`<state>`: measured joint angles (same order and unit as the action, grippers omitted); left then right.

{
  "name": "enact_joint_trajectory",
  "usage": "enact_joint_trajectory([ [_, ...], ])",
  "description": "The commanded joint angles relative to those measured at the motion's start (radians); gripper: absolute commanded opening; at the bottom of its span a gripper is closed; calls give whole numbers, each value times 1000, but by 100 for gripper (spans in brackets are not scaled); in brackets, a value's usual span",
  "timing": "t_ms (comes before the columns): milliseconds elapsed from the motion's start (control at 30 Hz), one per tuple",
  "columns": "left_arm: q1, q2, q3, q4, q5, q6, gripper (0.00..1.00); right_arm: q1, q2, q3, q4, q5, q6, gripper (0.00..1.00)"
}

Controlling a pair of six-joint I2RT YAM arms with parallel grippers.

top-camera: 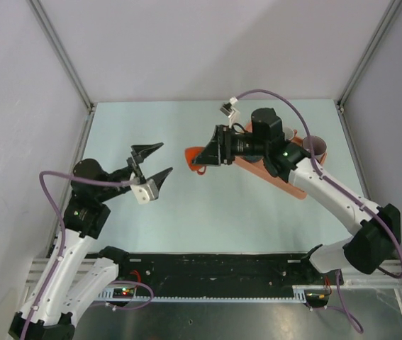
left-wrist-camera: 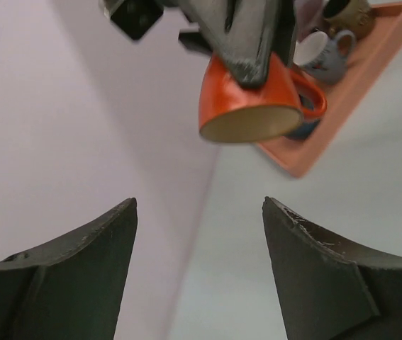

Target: Turn the mug right side up

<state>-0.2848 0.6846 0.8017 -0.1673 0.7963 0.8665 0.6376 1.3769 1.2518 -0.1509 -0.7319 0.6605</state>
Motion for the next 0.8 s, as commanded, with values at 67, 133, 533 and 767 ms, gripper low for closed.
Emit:
enact_joint_trajectory([
  [67, -45, 7, 27, 221, 68, 231, 75, 72, 86, 208, 134, -156, 63, 0],
  [133, -54, 8, 27, 224, 73, 236, 72, 100, 117, 277, 67, -150, 26, 0],
  [533, -62, -8, 35, 250, -13, 196, 55, 155, 221, 399, -71, -174, -55, 0],
  [767, -60, -18, 25, 244, -54, 207, 49, 145, 228, 398, -103, -181, -73, 0],
])
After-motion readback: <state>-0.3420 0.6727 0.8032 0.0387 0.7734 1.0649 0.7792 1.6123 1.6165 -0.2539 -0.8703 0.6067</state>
